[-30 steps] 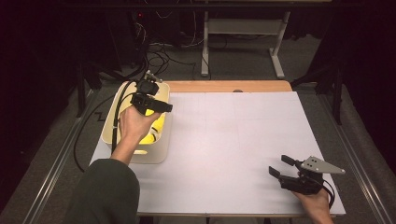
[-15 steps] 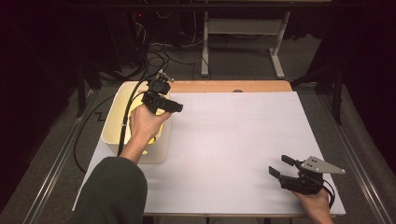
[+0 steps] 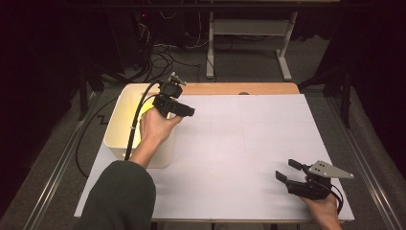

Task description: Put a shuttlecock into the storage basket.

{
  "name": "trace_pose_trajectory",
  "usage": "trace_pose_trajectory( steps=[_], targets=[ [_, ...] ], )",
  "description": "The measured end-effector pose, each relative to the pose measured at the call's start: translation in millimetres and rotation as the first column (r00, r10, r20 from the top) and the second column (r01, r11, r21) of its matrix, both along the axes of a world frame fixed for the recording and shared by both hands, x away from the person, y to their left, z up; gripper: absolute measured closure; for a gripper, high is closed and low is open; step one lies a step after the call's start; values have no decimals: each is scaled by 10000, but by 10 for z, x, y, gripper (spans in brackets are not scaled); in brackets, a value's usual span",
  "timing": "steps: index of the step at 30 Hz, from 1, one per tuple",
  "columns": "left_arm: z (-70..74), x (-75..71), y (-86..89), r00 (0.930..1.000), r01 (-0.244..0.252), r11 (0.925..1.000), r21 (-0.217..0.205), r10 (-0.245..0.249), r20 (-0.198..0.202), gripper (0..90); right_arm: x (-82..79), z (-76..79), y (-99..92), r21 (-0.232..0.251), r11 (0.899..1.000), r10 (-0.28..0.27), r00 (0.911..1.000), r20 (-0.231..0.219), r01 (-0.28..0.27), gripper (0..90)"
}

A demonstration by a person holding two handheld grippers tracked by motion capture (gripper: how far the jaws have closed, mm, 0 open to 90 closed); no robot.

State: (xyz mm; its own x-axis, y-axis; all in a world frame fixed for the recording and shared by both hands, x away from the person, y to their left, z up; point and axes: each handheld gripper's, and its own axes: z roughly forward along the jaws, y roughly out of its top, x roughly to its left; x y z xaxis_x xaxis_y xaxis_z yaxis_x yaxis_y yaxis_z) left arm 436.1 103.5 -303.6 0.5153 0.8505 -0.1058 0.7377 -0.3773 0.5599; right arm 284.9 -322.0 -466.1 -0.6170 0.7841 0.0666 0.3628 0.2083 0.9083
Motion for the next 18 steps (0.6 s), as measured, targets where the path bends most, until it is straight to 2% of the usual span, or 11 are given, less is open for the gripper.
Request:
trace_pose_trajectory(
  steps=[10, 18],
  targets=[
    [-61, -9, -130, 9997, 255, 9996, -73, -255, -44, 381, 0, 0, -3, 20, 10000, 2, 10000, 8, -2, 285],
    [-115, -35, -226, 9988, 490, 9988, 95, -489, -50, 380, -3, 2, -3, 33, 10000, -7, 10000, 7, 7, 285]
  ],
)
